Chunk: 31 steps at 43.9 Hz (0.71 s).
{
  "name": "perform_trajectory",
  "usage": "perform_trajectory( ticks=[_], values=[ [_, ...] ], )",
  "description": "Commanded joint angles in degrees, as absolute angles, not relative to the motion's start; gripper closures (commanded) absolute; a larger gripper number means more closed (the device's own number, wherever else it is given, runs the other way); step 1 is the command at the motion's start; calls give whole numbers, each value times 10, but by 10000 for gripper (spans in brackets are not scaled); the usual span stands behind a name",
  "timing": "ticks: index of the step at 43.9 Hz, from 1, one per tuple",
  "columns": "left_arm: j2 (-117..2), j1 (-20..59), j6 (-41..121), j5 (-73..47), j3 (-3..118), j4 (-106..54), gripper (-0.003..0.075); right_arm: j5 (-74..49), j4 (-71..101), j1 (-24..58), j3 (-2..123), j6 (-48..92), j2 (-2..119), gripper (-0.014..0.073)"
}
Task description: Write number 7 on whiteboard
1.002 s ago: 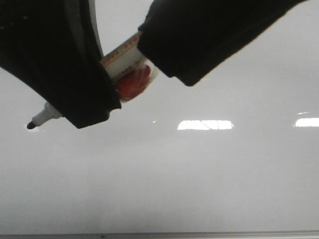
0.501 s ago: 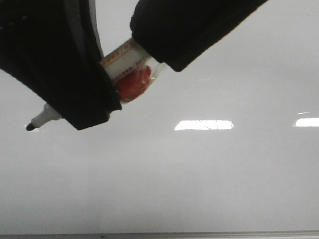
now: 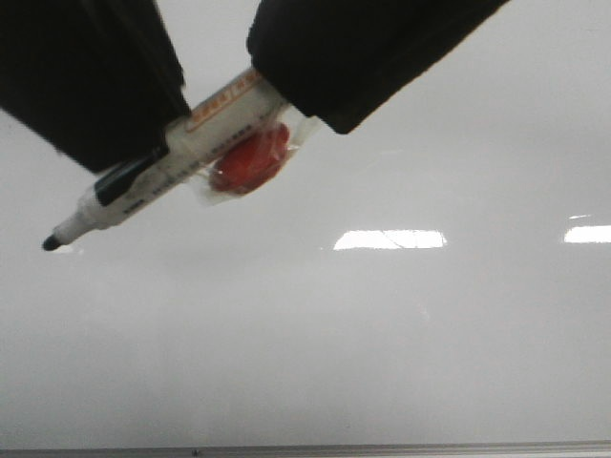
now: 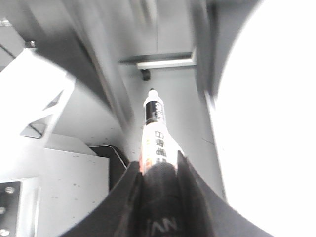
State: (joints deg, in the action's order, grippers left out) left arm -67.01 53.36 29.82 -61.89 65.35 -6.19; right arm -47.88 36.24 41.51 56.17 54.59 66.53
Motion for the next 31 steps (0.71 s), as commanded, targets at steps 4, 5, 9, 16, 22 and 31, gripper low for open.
perform_trajectory(
  ticks=[4, 5, 9, 16, 22, 31],
  values=[
    [-564, 450, 257, -578, 636, -67, 332, -460, 327, 367, 580, 481, 628, 659],
    [-552, 436, 253, -569, 628, -67, 332, -460, 317, 356, 580, 463, 624, 659],
    [-498, 374, 219, -538, 599, -67, 332, -459, 258, 311, 580, 382, 603, 656],
    [-446, 291, 171, -523, 563, -79, 332, -417, 196, 234, 566, 245, 561, 650],
    [-441, 265, 171, -522, 557, -86, 332, -325, 215, 227, 508, 237, 545, 650],
    [-444, 266, 171, -510, 557, -92, 332, -227, 270, 227, 515, 237, 585, 650]
  ],
)
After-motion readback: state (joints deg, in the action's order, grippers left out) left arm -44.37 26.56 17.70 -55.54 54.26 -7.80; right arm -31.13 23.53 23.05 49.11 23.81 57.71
